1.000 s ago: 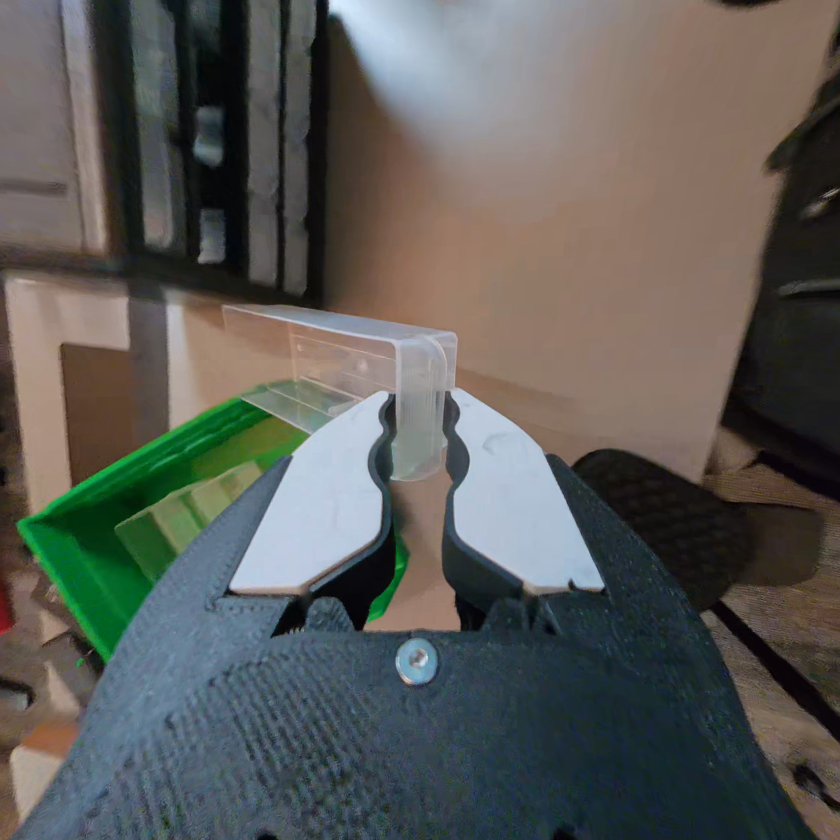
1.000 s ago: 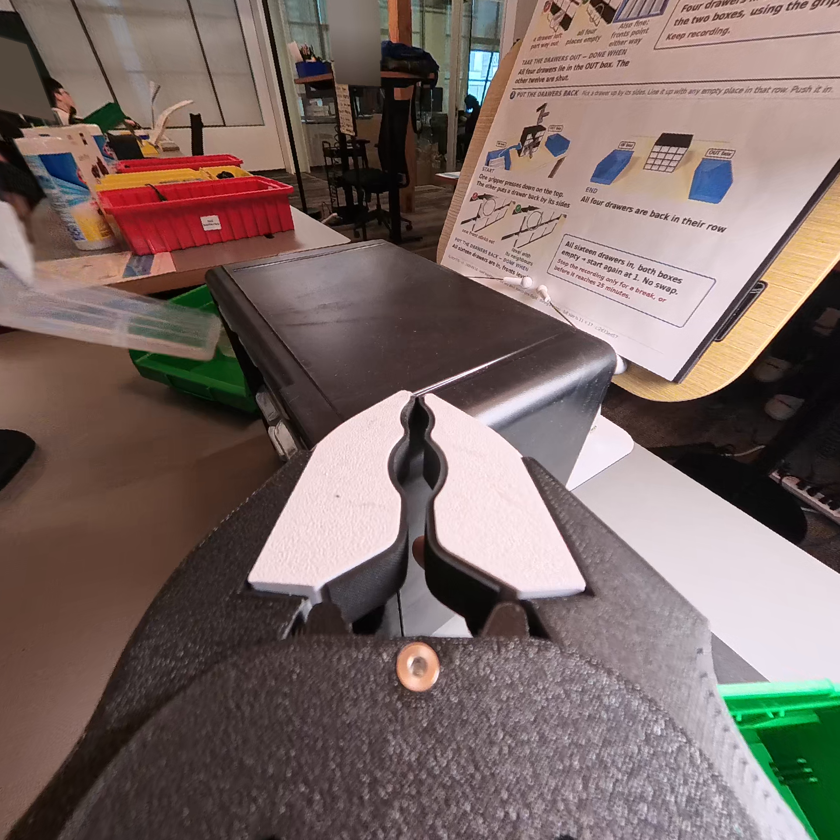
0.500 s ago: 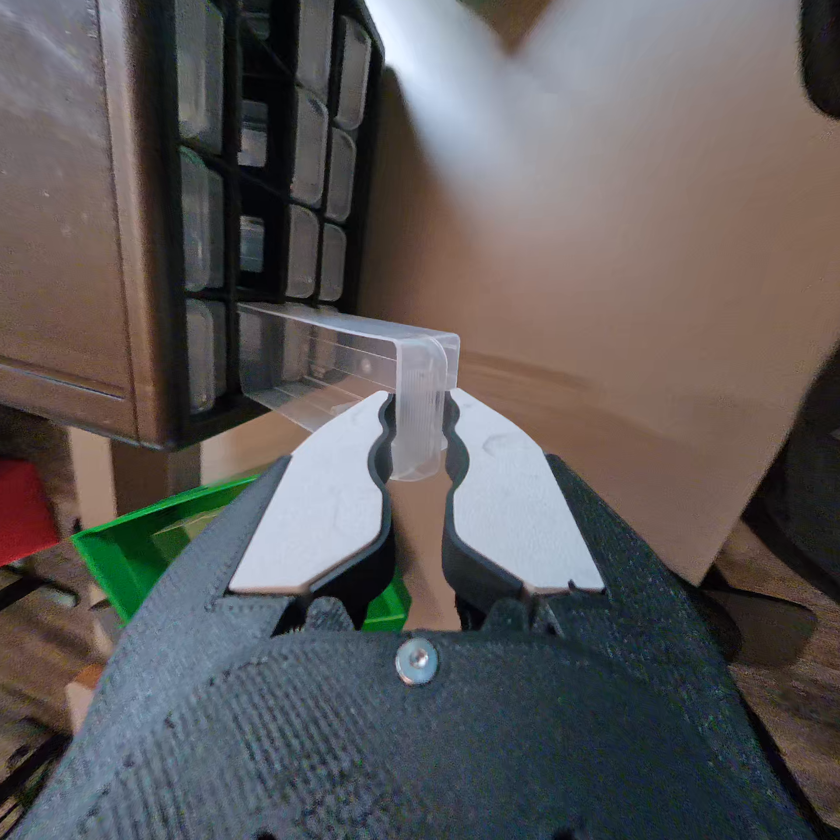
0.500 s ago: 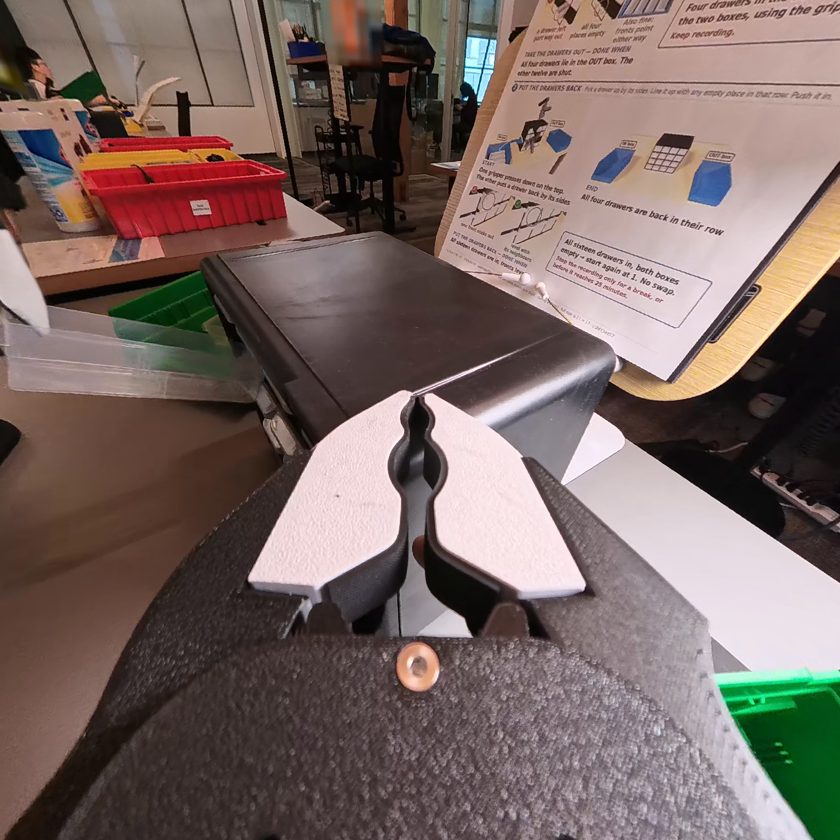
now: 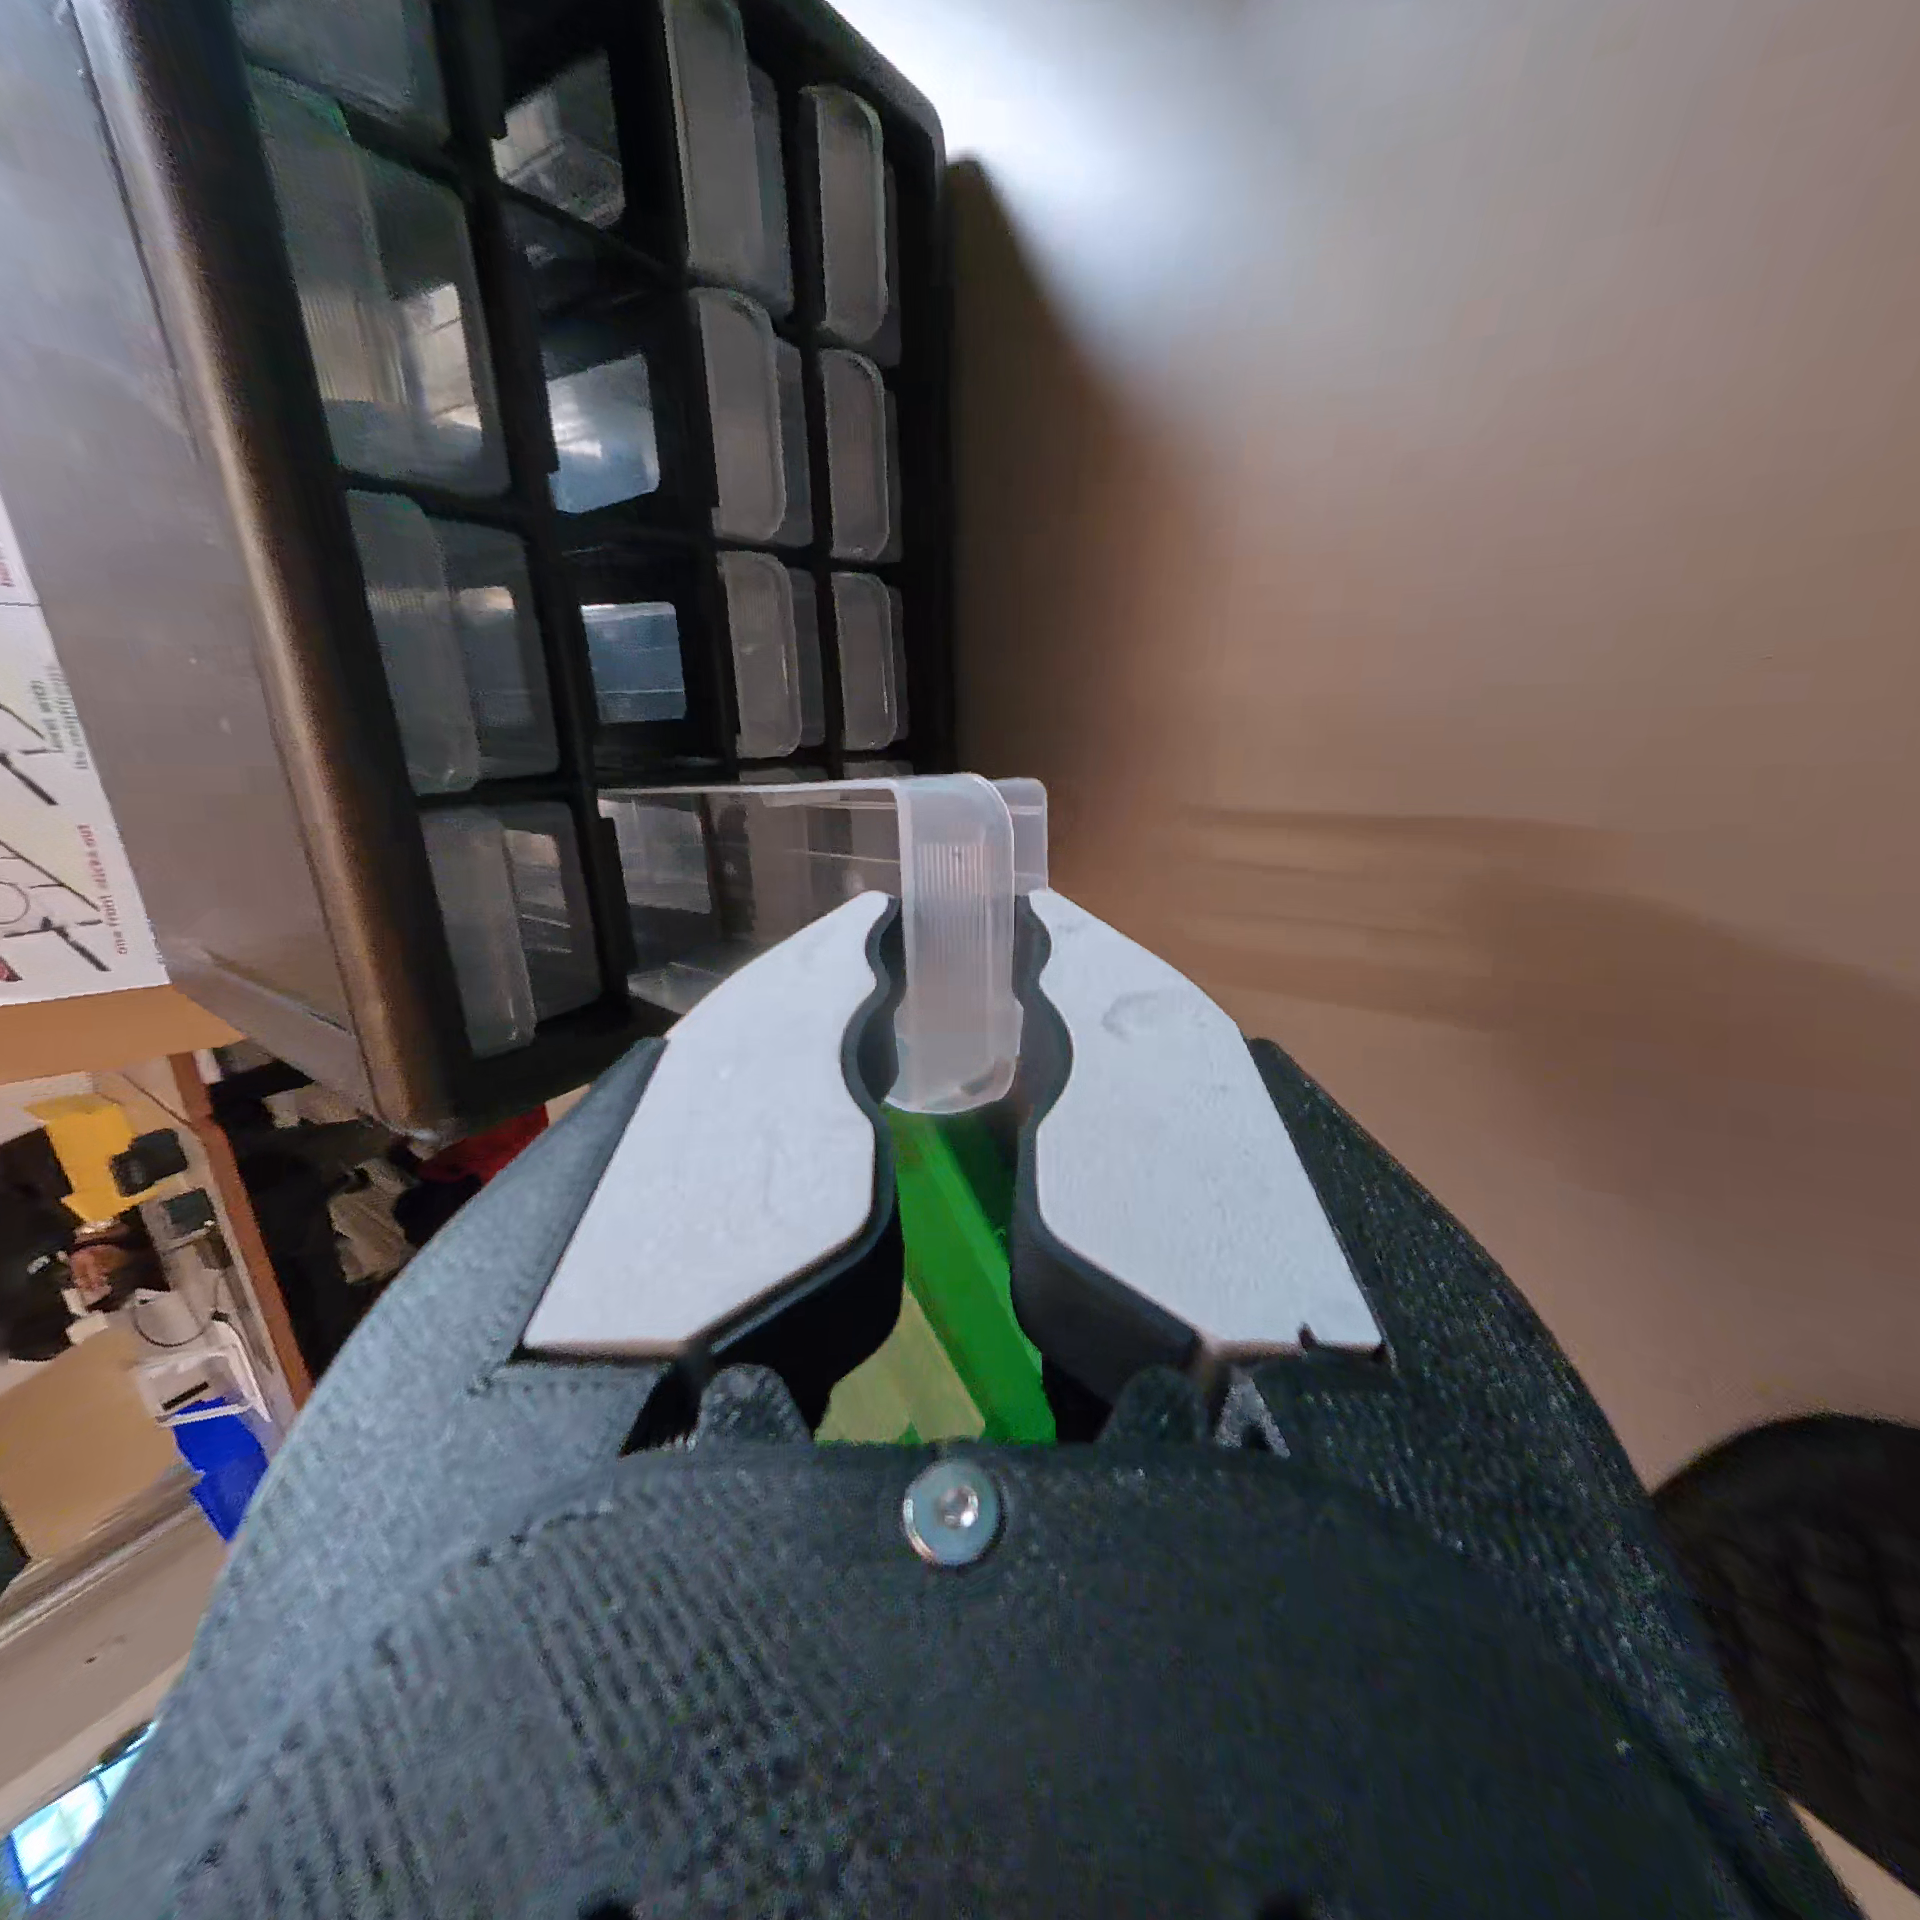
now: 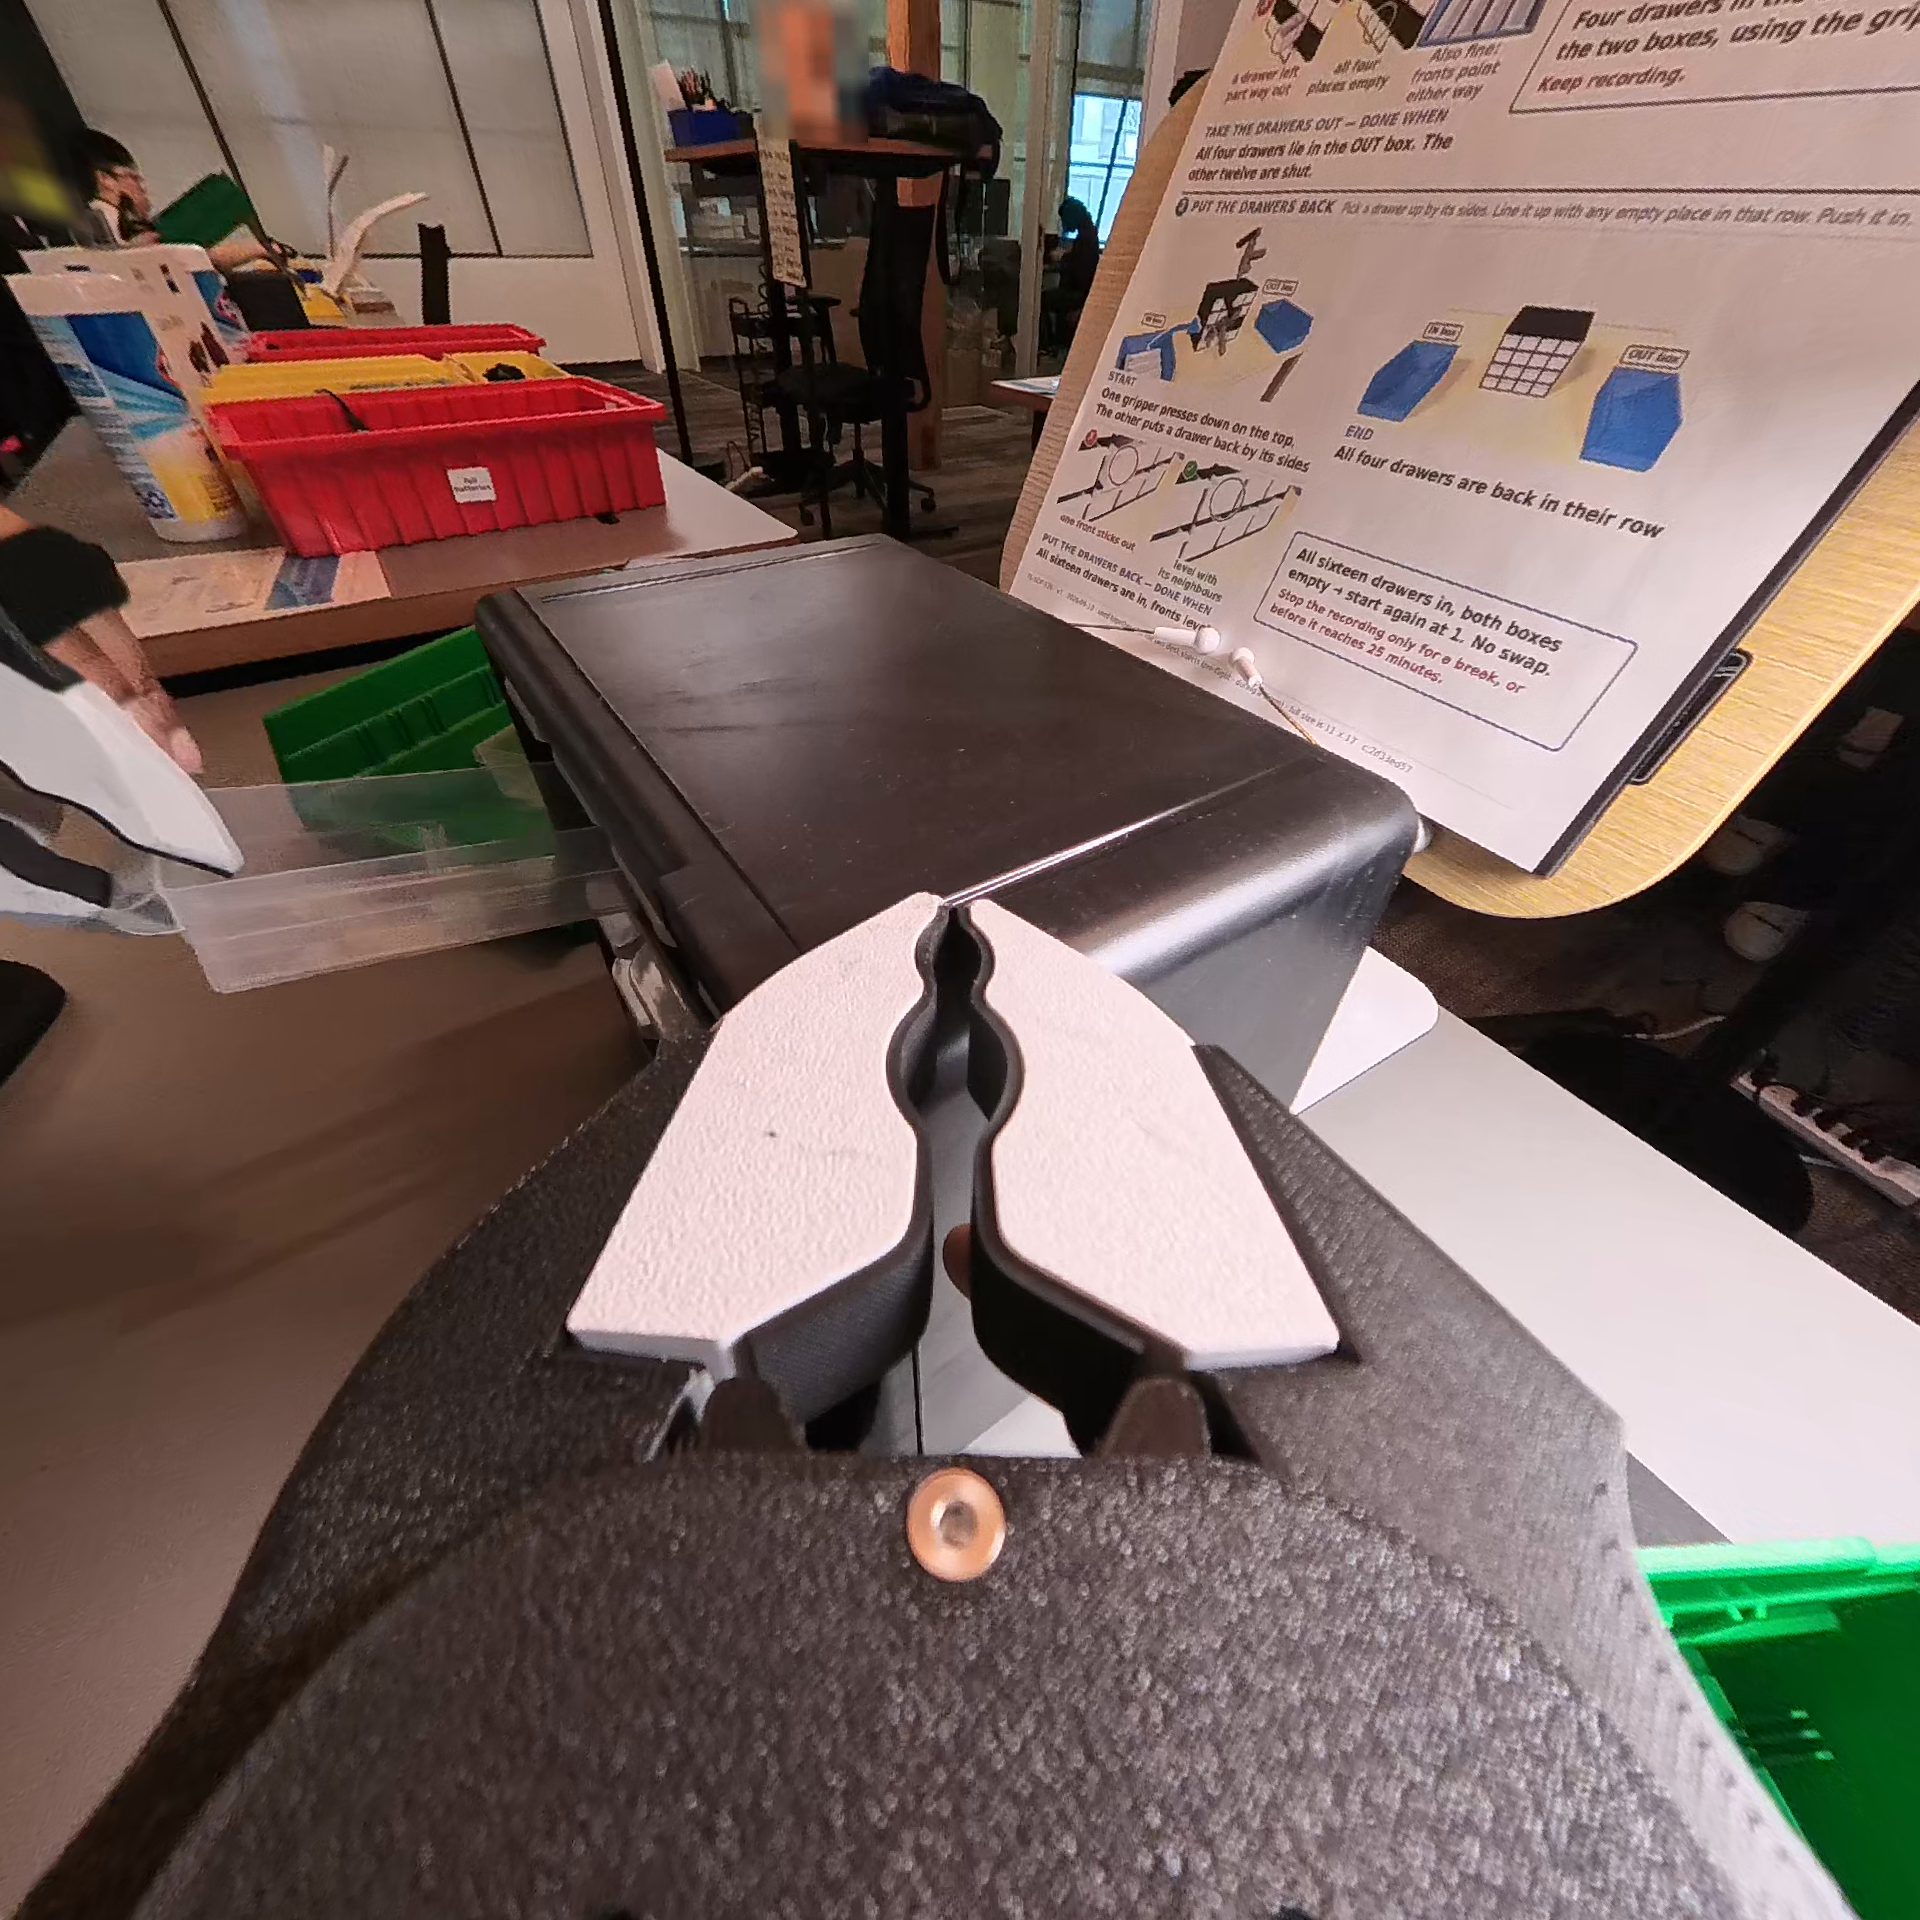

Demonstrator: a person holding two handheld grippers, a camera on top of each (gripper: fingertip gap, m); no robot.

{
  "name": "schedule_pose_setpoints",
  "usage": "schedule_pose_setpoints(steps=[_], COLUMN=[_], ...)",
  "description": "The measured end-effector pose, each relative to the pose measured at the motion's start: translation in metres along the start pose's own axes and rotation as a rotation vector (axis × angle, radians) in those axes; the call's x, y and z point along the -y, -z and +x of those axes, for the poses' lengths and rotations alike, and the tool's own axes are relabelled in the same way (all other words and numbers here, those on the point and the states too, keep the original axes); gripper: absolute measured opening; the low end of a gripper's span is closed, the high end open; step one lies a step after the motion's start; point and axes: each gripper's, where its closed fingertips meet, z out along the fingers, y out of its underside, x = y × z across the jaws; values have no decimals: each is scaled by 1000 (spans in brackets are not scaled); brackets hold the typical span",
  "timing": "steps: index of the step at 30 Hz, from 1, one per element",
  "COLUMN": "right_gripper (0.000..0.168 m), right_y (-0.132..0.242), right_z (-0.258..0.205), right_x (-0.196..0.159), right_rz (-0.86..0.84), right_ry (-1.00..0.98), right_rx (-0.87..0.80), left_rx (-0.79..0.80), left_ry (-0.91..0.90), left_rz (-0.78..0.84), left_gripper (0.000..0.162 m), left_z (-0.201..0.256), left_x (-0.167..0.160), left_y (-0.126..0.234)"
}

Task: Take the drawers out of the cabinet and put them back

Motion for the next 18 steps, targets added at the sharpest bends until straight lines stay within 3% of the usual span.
schedule_pose_setpoints(steps=[9,13,18], right_gripper=[0,0,0], right_y=[0,0,0], right_z=[-1,-1,-1], right_x=[0,0,0], right_rz=[4,4,8], right_ry=[-5,-4,-11], right_rx=[3,7,19], left_rx=[274,385,530], left_ry=[5,88,235], left_rz=[133,212,459], left_gripper=[20,35,44], left_z=[-27,-54,-67], left_x=[-16,-19,-16], left_y=[-41,-56,-47])
